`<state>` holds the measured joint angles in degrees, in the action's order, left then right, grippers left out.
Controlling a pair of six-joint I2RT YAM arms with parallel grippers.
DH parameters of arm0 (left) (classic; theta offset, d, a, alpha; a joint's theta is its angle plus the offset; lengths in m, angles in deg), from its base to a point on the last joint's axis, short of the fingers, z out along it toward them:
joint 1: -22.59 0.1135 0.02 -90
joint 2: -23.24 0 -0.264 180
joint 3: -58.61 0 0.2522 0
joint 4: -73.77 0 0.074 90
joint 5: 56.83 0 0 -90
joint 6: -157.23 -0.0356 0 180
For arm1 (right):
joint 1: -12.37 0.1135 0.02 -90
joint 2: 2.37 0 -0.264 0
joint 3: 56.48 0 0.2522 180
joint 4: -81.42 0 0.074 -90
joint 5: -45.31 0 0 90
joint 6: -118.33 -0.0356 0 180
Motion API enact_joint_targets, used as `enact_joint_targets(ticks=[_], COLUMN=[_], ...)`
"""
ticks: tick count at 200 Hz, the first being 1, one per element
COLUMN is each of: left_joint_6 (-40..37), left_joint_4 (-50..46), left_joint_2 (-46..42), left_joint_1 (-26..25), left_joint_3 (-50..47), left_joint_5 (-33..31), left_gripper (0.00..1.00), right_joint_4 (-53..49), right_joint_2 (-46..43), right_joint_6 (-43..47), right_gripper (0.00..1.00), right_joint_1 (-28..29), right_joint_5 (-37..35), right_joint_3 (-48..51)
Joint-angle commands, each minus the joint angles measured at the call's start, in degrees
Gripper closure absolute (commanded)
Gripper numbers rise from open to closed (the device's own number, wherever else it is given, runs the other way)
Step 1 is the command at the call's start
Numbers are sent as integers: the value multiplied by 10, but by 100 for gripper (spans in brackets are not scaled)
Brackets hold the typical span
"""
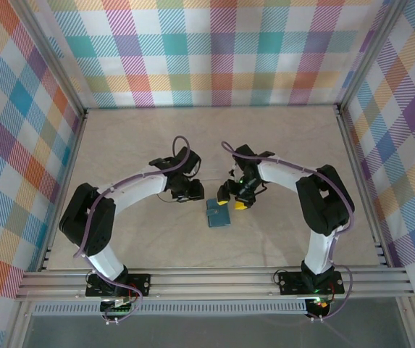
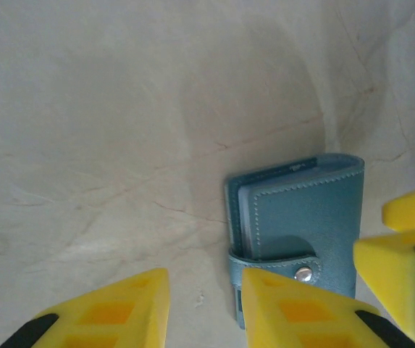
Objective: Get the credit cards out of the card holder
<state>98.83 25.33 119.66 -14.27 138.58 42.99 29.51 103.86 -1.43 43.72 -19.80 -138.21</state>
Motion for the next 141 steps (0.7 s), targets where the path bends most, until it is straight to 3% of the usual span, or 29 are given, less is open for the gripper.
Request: enact_joint_targets(ticks=[1, 60, 141], left_joint_6=[31, 44, 43], left_joint_4=[-11, -14, -36], left_joint_2=[6, 26, 85], left_joint_1=[-17, -50, -96], left_joint_3=[15, 25, 66], left_joint_5=[0, -3, -7], left_gripper=[69, 70, 72], right_joint_4=[72, 89, 129], right_joint_2=[-6, 22, -15], right_joint_6=[-1, 4, -57], right_gripper=[39, 56, 82], right_joint_1=[-2, -6, -6], right_joint_5=[69, 65, 45], right_joint_3=[23, 43, 96])
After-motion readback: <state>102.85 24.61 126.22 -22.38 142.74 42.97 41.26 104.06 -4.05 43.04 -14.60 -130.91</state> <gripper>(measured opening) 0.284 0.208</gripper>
